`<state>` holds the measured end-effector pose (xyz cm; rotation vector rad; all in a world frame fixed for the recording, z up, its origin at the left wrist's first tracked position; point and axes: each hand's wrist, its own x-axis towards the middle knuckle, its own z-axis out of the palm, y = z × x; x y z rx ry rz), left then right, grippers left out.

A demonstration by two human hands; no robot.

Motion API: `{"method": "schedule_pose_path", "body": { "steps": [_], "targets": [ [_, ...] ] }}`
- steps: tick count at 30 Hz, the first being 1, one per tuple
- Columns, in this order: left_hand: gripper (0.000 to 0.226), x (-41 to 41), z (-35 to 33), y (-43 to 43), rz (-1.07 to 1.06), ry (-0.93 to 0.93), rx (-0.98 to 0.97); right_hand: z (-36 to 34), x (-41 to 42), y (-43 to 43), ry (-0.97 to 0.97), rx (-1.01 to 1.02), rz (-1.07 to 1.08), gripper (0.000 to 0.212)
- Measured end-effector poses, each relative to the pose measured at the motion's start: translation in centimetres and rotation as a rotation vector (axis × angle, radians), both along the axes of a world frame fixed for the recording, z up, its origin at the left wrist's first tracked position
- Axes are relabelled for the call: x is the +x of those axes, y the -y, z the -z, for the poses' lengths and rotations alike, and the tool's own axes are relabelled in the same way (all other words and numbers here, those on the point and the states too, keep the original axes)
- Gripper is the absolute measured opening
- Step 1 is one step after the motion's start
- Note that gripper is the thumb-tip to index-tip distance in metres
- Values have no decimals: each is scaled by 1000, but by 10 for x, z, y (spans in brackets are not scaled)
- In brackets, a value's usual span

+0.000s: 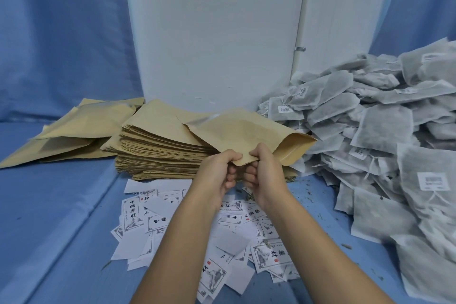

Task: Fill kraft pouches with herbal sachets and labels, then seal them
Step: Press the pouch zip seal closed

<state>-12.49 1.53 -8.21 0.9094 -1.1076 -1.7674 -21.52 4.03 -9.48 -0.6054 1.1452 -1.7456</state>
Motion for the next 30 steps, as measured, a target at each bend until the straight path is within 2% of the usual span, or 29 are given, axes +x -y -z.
{"method": "schedule_pose_path", "body": {
  "steps": [5,10,15,21,25,30],
  "targets": [
    [26,1,-2,2,-32,-42,-14,-4,-4,-2,15,39,-21,38],
    [24,-2,-1,-3,-24,12,-30,-3,-4,0,48,4,37,35],
    [17,2,-3,-1,-25,73,-56,-1,0,-1,-54,51,-103,43],
    [14,4,-1,0,26,107,-49,-1,3,0,-18,14,-128,48],
    [20,3,-2,-1,15,49,-55,-2,3,-3,-56,19,-198,51],
    [38,3,-2,-1,23,-21,-32,-3,4,0,-27,-7,-168,50]
  ]
}}
